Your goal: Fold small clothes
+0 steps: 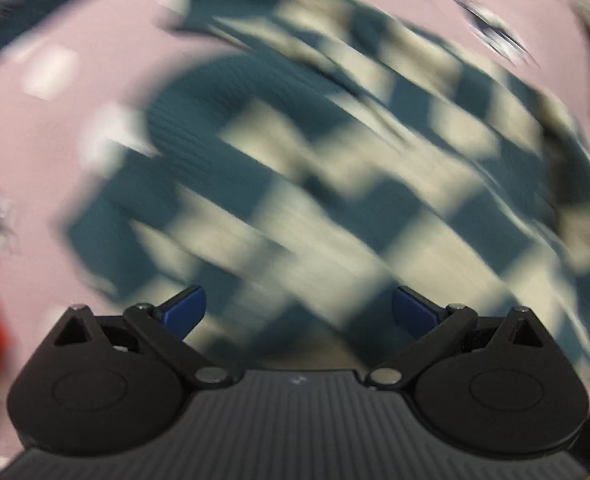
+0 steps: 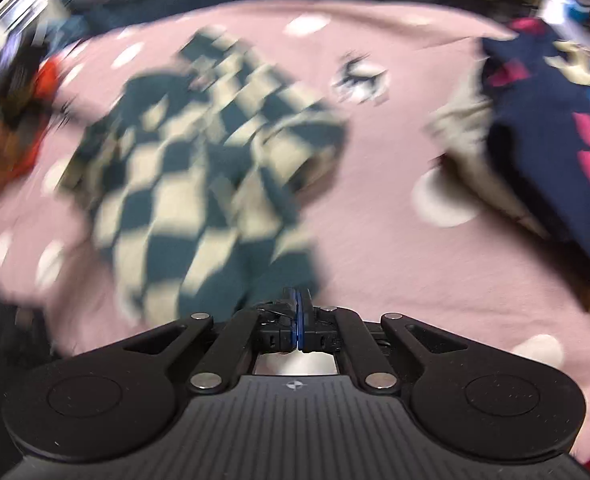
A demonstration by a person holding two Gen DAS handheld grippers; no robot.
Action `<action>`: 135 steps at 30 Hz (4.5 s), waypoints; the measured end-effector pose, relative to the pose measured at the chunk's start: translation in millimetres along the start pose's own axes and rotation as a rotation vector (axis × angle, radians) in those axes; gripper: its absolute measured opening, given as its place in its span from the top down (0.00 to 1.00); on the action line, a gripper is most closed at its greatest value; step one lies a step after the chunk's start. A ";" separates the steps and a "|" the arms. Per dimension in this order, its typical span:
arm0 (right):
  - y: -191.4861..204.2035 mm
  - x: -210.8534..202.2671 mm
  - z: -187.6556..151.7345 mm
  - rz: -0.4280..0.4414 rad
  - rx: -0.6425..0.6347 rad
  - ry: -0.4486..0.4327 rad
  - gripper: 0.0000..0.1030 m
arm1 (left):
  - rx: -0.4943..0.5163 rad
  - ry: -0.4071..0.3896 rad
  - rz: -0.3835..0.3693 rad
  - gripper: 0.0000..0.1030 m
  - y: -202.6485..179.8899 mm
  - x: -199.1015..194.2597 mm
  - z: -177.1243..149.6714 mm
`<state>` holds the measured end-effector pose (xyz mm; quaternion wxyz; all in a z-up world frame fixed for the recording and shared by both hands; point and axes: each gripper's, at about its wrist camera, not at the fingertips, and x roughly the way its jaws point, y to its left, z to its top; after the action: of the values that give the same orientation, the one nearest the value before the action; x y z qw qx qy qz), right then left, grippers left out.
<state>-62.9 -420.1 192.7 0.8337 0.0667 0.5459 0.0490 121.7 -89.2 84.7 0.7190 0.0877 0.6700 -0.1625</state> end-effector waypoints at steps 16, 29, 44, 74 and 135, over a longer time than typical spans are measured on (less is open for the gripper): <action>-37.8 94.2 -13.6 0.147 0.525 0.035 0.03 | 0.186 -0.124 -0.077 0.01 -62.2 -47.5 1.4; -46.2 44.5 -64.9 0.034 0.450 -0.062 0.00 | 0.452 -0.035 -0.129 0.01 -171.5 -86.5 1.2; -40.6 56.4 -55.0 0.102 0.443 -0.065 0.00 | 0.720 -0.568 -0.170 0.10 -140.9 -157.2 -21.2; -41.2 46.7 -69.0 0.092 0.385 -0.086 0.00 | 1.172 -0.229 -0.192 0.95 -176.9 -20.5 78.0; 37.6 -21.7 25.0 -0.055 0.201 -0.383 0.98 | 0.338 -0.526 -0.095 0.50 23.5 -97.3 95.9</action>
<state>-49.0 -387.9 228.3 0.9124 0.1425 0.3813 -0.0422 214.8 -89.1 187.4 0.8344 0.1297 0.4280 -0.3222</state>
